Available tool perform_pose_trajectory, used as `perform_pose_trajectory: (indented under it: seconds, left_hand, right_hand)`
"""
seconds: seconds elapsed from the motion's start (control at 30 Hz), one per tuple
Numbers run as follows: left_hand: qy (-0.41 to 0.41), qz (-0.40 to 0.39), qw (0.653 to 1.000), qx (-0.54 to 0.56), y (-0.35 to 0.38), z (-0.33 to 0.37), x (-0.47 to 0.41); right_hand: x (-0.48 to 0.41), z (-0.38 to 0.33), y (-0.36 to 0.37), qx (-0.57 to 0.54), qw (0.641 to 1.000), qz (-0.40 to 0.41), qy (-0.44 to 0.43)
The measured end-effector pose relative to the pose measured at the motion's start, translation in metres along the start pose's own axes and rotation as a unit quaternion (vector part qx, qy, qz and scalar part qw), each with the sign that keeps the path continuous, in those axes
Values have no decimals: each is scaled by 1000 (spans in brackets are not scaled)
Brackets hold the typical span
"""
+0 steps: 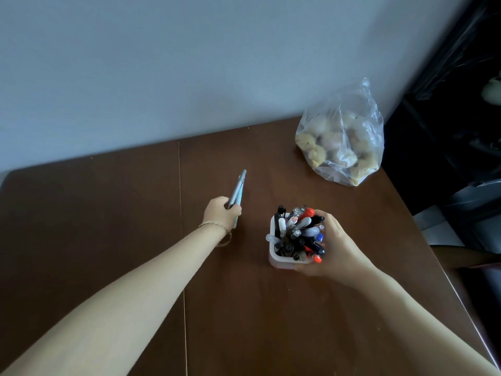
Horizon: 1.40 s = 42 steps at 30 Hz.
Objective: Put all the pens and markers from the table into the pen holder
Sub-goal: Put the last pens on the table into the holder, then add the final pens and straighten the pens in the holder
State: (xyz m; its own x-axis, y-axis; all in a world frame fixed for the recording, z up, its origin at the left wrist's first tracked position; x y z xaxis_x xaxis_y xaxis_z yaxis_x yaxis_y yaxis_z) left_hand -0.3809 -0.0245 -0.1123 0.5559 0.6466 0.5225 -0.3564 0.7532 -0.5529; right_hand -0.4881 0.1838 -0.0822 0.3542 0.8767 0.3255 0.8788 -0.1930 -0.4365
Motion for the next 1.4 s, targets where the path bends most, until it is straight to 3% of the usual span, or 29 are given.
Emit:
perform_pose_trajectory:
  seconds: [0.1,0.23,0.4,0.73,0.93,1.07,1.23,1.4]
  left_hand:
    - [78,-17,986,144,-6,4,54]
    - [206,-15,940,270,-23,28,112]
    - [272,-4,939,209,-15,64,131]
    - [241,13,969,48,30,71,118]
    - [176,7,979,100,43,57,110]
    - [267,71,953,125,20,71,125]
    - [376,62,901,206,-12,100,142]
    - [264,80,907,319,-8,86,118]
  right_hand:
    - [3,-6,1,-10,1000,1,2]
    - [2,-6,1,-7,1000,-1,12]
    - [3,-7,0,-4,1000,-7,22]
    - [2,1,0,20,1000,5,20]
    - [0,2,0,33,999,2,20]
    - [-1,3,0,24,1000,5,16]
    - [1,4,1,-9,1000,11,10]
    - [1,3,1,-6,1000,5,12]
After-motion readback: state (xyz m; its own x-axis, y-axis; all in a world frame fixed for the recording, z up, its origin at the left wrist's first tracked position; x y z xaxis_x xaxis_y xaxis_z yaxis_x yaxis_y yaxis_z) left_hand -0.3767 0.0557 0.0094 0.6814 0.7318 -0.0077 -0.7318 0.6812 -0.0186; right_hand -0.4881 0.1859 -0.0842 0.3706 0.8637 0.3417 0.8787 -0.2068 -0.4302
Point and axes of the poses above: each hand's wrist, its own x-axis away from the middle knuckle, its own y-axis out of the palm, z = x × y, the point moved 5 cm from there along -x, towards the middle knuckle, and after that the axes turned 12 degrees about -z, right-handed, at the moved point
